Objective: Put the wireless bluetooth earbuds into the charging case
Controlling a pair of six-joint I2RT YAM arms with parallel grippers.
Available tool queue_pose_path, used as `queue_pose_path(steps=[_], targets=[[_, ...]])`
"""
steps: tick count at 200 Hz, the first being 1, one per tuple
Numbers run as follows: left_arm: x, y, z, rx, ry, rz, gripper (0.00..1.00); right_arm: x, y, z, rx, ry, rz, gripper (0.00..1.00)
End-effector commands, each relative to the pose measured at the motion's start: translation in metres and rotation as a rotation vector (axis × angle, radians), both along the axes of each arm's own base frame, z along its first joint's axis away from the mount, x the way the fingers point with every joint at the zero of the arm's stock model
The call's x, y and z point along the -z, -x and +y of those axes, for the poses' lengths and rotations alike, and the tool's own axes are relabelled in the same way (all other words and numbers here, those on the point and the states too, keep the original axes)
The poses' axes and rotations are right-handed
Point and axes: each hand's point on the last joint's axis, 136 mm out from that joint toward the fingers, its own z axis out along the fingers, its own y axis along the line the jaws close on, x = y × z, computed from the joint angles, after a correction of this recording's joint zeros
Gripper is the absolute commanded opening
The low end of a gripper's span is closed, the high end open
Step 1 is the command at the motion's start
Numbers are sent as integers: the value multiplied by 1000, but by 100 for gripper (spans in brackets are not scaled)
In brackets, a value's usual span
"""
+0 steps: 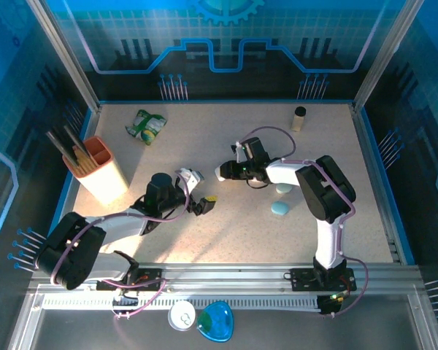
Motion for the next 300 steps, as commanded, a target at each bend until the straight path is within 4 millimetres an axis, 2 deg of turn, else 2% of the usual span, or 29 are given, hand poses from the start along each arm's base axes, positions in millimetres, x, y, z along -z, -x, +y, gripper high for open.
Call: queue_pose_path(steps=[1, 28, 58, 64, 77, 89, 104, 128, 131, 154, 177, 203, 242, 254, 300], targets=[[-13, -8, 0, -27, 25, 2, 99, -27, -4, 2, -28, -4, -68, 55], [-24, -8, 1, -41, 39, -1, 99, -50, -3, -3, -56, 24, -145, 74], [-50, -12, 7, -90, 104, -36, 99, -79, -2, -24, -50, 104, -276, 85], [-56, -12, 8, -93, 117, -45, 99, -85, -2, -31, -45, 122, -301, 87], [-68, -13, 12, -110, 127, -69, 99, -98, 1, -46, -40, 158, -364, 97], [-76, -14, 19, -138, 115, -93, 99, -111, 3, -62, -28, 201, -434, 100], [-85, -16, 32, -189, 110, -127, 99, -128, 7, -86, 7, 251, -496, 100], [-95, -27, 64, -339, 112, -202, 99, -156, 11, -132, 105, 297, -574, 100], [-96, -28, 67, -351, 108, -208, 99, -150, 15, -139, 116, 307, -565, 100], [-92, -36, 94, -468, 92, -236, 99, -157, 21, -189, 244, 338, -603, 100], [-82, -39, 116, -563, 49, -240, 99, -150, 28, -238, 394, 400, -619, 100], [-62, -41, 140, -657, 31, -217, 99, -130, 34, -274, 500, 456, -629, 100], [-37, -53, 162, -729, 85, -165, 99, -109, 33, -290, 568, 468, -705, 100], [-27, -58, 169, -756, 75, -101, 99, -105, 30, -291, 575, 469, -742, 100], [-10, -66, 181, -780, 127, -43, 99, -91, 20, -291, 576, 465, -788, 100]])
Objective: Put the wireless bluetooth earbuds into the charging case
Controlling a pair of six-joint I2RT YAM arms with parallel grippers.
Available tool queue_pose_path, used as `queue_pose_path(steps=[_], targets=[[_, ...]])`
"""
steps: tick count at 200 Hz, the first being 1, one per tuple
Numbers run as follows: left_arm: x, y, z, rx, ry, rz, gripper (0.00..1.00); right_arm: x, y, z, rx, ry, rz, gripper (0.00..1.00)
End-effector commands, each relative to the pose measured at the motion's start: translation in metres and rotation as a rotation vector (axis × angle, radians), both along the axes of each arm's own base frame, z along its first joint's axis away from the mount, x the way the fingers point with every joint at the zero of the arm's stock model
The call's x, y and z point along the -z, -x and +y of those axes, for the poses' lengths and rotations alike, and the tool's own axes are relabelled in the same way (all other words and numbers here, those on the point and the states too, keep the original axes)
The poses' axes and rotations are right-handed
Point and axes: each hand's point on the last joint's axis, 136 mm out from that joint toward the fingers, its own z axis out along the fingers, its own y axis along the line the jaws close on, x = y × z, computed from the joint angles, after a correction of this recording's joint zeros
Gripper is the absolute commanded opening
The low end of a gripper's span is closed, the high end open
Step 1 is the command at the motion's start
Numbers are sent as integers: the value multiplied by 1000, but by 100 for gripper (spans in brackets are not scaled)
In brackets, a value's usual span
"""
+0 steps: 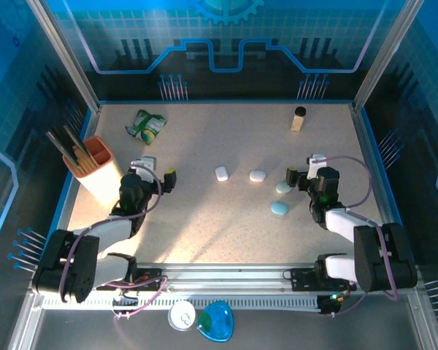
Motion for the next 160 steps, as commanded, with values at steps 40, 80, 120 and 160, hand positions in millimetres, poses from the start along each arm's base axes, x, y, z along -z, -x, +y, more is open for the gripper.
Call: queue_pose_path(steps=[40, 80, 120, 160], targets=[[-2, -13, 8, -30, 77, 8, 99, -10, -21, -7, 7, 15, -169, 100], [2, -19, 10, -42, 77, 48, 99, -3, -26, -3, -20, 15, -158, 100], [-3, -17, 10, -44, 74, 39, 99, -1, -27, -2, -28, 17, -140, 100], [-9, -22, 26, -91, -25, -16, 99, -1, -29, -1, -32, 19, -136, 100]])
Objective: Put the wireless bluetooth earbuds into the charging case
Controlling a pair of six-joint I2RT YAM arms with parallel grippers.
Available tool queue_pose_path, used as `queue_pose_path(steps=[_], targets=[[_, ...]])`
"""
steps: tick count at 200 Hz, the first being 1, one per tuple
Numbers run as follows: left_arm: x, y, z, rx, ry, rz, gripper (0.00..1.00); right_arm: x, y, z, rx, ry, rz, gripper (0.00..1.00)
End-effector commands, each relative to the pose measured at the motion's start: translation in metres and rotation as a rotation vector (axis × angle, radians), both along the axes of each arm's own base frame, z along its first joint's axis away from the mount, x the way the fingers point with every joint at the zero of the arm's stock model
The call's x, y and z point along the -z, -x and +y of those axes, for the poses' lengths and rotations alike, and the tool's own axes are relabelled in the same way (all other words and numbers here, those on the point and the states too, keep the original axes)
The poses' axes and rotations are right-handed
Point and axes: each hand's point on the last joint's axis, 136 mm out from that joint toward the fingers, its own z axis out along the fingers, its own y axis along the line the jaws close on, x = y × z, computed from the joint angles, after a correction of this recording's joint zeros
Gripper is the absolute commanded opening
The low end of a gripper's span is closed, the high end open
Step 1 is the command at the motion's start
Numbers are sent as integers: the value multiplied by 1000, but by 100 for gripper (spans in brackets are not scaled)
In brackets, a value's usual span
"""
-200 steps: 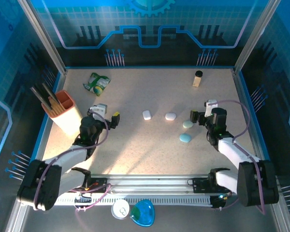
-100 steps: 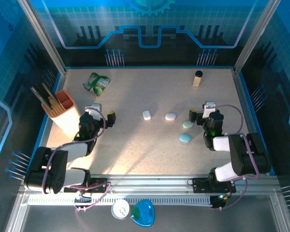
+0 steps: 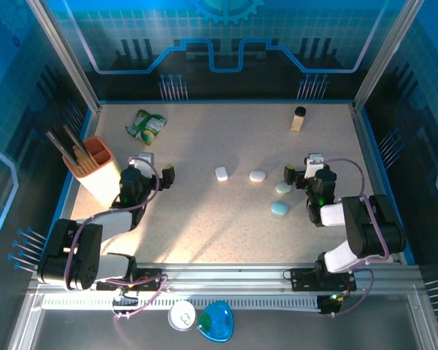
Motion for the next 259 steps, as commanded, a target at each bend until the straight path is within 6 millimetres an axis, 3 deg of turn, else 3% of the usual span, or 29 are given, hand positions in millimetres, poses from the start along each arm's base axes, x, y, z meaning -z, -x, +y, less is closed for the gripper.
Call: queue_pose_path(steps=[1, 17, 57, 73, 259], targets=[[-16, -9, 17, -53, -56, -70, 99, -15, -9, -4, -2, 15, -55, 100], [-14, -17, 19, -46, -38, -78, 99, -15, -9, -3, -2, 14, -54, 100], [20, -31, 20, -6, 3, -12, 99, -15, -9, -3, -5, 13, -51, 100], [20, -30, 29, -34, 39, -6, 99, -14, -9, -3, -7, 15, -50, 100], [21, -32, 27, -28, 24, -5, 99, -12, -15, 4, -38, 33, -14, 100]])
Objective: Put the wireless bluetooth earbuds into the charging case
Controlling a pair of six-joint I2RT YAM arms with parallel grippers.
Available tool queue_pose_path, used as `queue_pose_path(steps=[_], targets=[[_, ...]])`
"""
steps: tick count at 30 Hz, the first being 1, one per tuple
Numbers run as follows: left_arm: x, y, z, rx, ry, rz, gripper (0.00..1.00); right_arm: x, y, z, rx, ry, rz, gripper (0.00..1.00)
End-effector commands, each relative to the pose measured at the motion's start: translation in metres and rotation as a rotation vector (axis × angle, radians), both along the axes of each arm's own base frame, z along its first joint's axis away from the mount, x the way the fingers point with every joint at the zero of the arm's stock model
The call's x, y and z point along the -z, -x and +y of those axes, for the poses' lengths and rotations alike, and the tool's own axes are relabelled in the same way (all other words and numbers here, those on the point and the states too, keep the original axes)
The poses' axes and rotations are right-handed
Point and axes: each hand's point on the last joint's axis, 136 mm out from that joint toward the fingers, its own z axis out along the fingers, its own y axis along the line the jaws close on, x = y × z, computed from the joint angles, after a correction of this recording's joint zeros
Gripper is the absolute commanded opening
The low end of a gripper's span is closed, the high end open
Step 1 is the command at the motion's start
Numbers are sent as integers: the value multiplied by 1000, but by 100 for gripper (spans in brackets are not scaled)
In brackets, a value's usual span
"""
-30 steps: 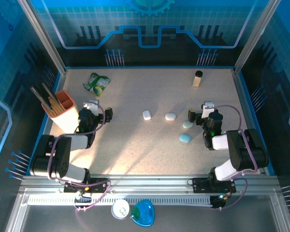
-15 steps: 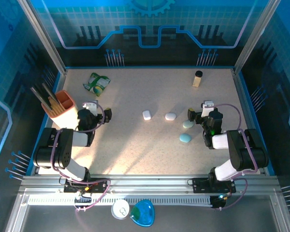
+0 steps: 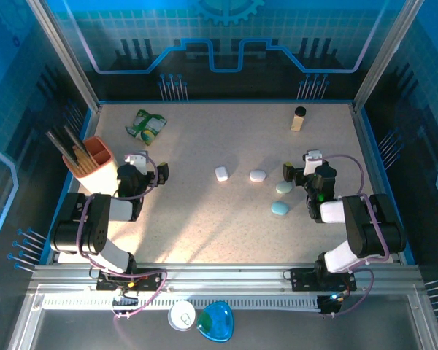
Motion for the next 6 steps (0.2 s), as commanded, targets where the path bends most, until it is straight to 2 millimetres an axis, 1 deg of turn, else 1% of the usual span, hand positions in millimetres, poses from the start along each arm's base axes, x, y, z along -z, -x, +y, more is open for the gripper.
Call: queue_pose_path(steps=[1, 6], targets=[[-12, -7, -4, 20, 8, -38, 99, -6, -6, 0, -8, 16, -16, 100], [-12, -7, -4, 20, 7, -40, 99, -6, -6, 1, -7, 20, -18, 100]])
